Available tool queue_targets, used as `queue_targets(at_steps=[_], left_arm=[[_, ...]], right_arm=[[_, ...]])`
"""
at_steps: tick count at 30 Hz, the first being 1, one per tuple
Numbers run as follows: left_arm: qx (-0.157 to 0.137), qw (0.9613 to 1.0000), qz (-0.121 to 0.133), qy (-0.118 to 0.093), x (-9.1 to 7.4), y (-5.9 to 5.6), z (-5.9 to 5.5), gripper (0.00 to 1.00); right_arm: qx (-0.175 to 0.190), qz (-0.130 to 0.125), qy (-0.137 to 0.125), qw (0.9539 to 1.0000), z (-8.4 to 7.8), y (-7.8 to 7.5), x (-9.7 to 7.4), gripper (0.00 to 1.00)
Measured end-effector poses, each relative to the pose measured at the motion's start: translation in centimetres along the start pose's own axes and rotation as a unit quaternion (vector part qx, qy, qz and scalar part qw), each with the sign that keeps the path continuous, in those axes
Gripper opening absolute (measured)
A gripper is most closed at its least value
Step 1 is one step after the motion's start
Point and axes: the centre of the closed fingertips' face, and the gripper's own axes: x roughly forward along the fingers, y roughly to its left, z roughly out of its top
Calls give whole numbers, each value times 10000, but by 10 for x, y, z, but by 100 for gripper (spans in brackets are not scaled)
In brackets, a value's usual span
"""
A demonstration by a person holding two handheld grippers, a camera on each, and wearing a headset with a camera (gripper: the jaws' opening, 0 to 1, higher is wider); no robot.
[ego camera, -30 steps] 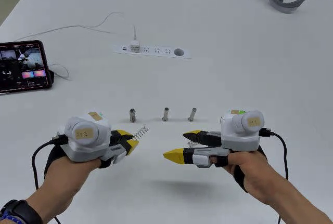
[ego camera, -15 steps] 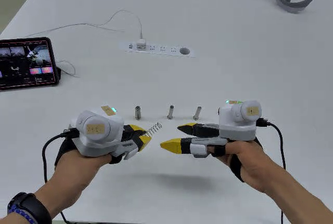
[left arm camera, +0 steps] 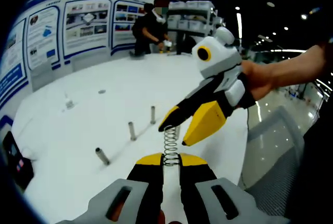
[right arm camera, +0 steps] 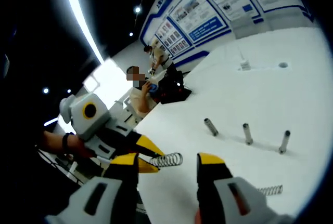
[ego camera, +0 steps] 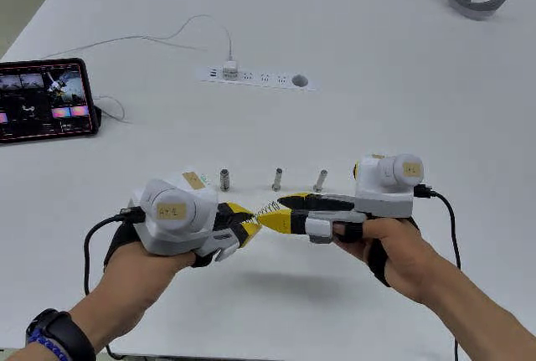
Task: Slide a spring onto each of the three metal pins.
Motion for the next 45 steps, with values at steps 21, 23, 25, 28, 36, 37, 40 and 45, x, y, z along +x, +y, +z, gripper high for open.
queue_targets(at_steps=[21, 23, 25, 28, 36, 37, 40, 45], left_arm=[[113, 9998, -124, -54, 1, -7, 5, 10], [131, 9998, -140, -45, 1, -8, 5, 10], [153, 9997, -161, -49, 1, -8, 6, 10], [170, 9997, -183, -47, 1, -8, 7, 10], [214, 9993, -283, -75, 2, -11, 10, 10], [210, 9993, -300, -81, 2, -12, 11, 10], [222, 9990, -384, -88, 4, -14, 11, 10], [211, 9981, -566, -131, 5, -19, 14, 10]], right_arm=[[414, 248, -117, 9988, 6, 5, -4, 17], [443, 278, -128, 9985, 7, 6, -5, 15], [485, 350, -166, 9981, 9, 8, -6, 13], [508, 426, -194, 9976, 11, 12, -6, 12], [453, 535, -189, 9974, 15, 18, -10, 12], [428, 534, -173, 9975, 15, 19, -11, 12], [232, 515, -6, 9984, 14, 20, -12, 12], [-241, 496, 377, 9978, 14, 25, -15, 12]])
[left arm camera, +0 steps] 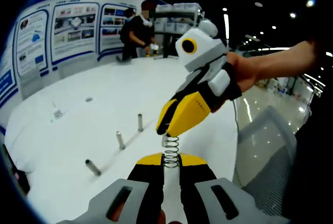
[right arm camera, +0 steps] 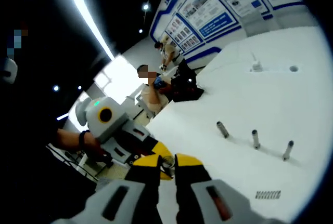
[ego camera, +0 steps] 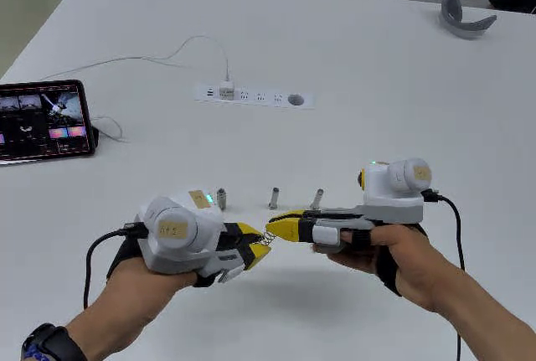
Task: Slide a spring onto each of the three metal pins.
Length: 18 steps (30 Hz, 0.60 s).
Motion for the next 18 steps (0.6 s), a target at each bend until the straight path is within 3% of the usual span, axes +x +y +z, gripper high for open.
queue_targets(at_steps=[4, 9, 18], left_arm=[[-65, 9999, -115, -77, 1, -2, 3, 10], [-70, 9996, -228, -158, 3, -5, 7, 10], [-2, 9989, -387, -252, 8, -10, 14, 10]], right_arm=[[-304, 5, 279, 9991, 1, 3, -1, 12], [-783, 16, 718, 9943, 2, 7, -2, 12], [-1575, 98, 1605, 9743, -1, 11, -9, 12]])
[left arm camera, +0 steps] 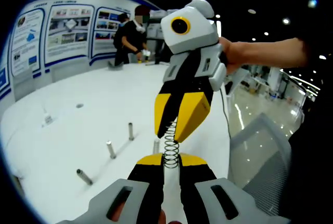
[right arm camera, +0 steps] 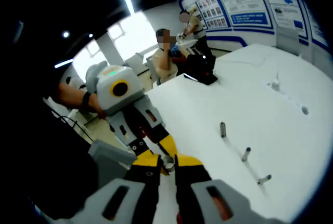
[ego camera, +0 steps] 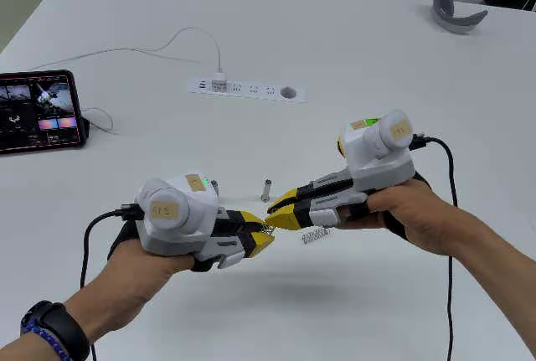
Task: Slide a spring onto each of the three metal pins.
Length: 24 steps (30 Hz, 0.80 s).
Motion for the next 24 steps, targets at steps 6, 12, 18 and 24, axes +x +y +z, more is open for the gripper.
queue_targets(at_steps=[6, 12, 18, 24], left_arm=[[92, 9999, -74, 5, 3, -4, 2, 10], [256, 9995, -159, 113, 6, -9, 1, 9], [536, 9979, -245, 281, 8, -13, -2, 9], [730, 9960, -312, 402, 10, -17, -4, 9]], right_arm=[[-398, 58, 464, 9981, -4, 2, -3, 12], [-727, 122, 804, 9940, -10, 5, -2, 12], [-877, 170, 1100, 9899, -18, 7, 1, 12], [-1031, 237, 1293, 9859, -23, 10, 4, 12]])
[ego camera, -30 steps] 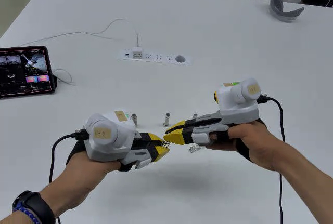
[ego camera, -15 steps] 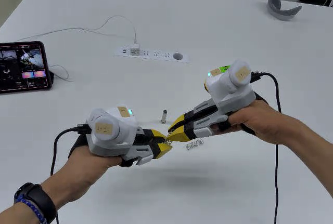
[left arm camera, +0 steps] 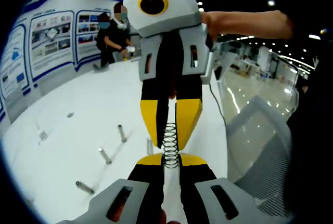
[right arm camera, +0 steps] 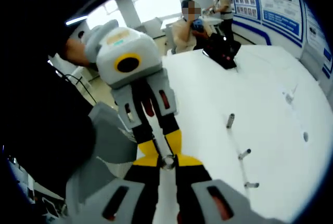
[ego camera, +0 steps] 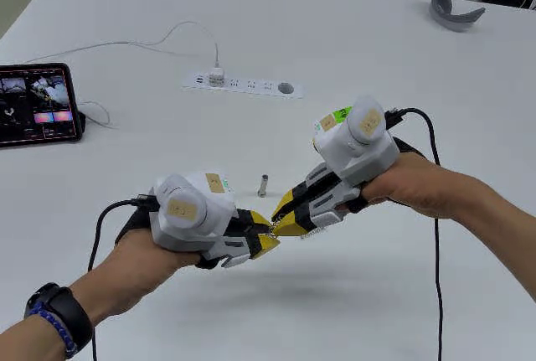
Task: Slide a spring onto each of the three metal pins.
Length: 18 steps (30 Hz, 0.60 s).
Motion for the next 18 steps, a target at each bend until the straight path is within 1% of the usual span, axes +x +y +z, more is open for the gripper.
queue_targets(at_steps=[5, 6, 10, 13, 16, 18], left_arm=[[14, 10000, -42, -15, 0, -3, 1, 9], [19, 10000, -46, 25, 1, -4, 0, 9], [14, 10000, -62, 26, 0, -6, -2, 9], [-37, 10000, -47, 7, 0, -5, -3, 10], [-102, 9999, 11, -36, 0, -3, -3, 10], [-199, 9998, 26, -68, 0, 0, -4, 10]], right_arm=[[-32, 58, 28, 10000, -1, 3, 4, 13], [-41, 61, 43, 10000, -2, 3, 5, 13], [-43, 89, 53, 9999, -4, 5, 6, 13], [-53, 70, 41, 10000, -3, 5, 7, 12], [-69, 1, 15, 10000, -2, 2, 7, 12], [-56, -34, 10, 10000, -3, 1, 7, 12]])
